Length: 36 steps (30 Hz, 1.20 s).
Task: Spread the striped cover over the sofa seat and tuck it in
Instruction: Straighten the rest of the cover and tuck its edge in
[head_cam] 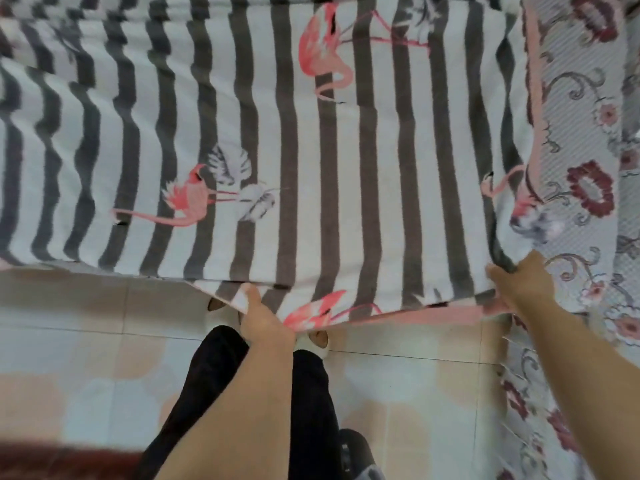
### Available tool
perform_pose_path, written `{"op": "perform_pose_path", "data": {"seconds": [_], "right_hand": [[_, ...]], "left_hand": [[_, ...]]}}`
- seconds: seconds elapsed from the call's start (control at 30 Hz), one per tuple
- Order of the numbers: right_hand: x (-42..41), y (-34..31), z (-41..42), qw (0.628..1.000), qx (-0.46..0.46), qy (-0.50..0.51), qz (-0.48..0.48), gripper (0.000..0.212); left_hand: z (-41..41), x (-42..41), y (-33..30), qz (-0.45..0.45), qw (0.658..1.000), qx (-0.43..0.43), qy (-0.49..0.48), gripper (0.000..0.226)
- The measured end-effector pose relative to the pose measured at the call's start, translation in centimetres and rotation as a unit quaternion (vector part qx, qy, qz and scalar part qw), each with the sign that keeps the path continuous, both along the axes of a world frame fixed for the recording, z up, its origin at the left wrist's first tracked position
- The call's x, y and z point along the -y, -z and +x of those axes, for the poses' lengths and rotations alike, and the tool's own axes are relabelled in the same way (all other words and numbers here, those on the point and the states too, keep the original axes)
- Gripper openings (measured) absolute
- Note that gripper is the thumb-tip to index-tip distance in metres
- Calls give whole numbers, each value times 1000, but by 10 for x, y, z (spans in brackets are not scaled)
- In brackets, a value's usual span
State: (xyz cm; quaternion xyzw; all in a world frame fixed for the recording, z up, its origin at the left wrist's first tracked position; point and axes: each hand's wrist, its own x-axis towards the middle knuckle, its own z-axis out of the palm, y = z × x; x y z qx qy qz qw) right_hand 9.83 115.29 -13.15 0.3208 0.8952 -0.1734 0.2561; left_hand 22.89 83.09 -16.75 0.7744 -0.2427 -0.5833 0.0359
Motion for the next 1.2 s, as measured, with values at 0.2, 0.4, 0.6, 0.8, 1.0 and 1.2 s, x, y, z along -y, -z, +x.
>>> {"op": "perform_pose_path", "data": {"seconds": [0.2,0.4,0.6,0.8,1.0,1.2], "right_hand": [[78,18,17,950,-43,-290,109,89],[190,25,34,847,-59,-526,-43,53],[259,48,44,783,22,-621,-37,50],[268,57,35,755,98,-649,1,43],[245,30,14,846,72,-526,-56,33],[155,3,13,923,18,-385,-10,32]], "left_hand": [[67,-5,29,141,982,40,116,28],[57,63,34,59,991,33,116,20],[48,157,30,-116,967,24,225,59],[19,202,27,-24,820,-1,572,78],[-3,180,3,-131,745,35,653,45],[-59,83,-18,-122,631,-71,763,37]]}}
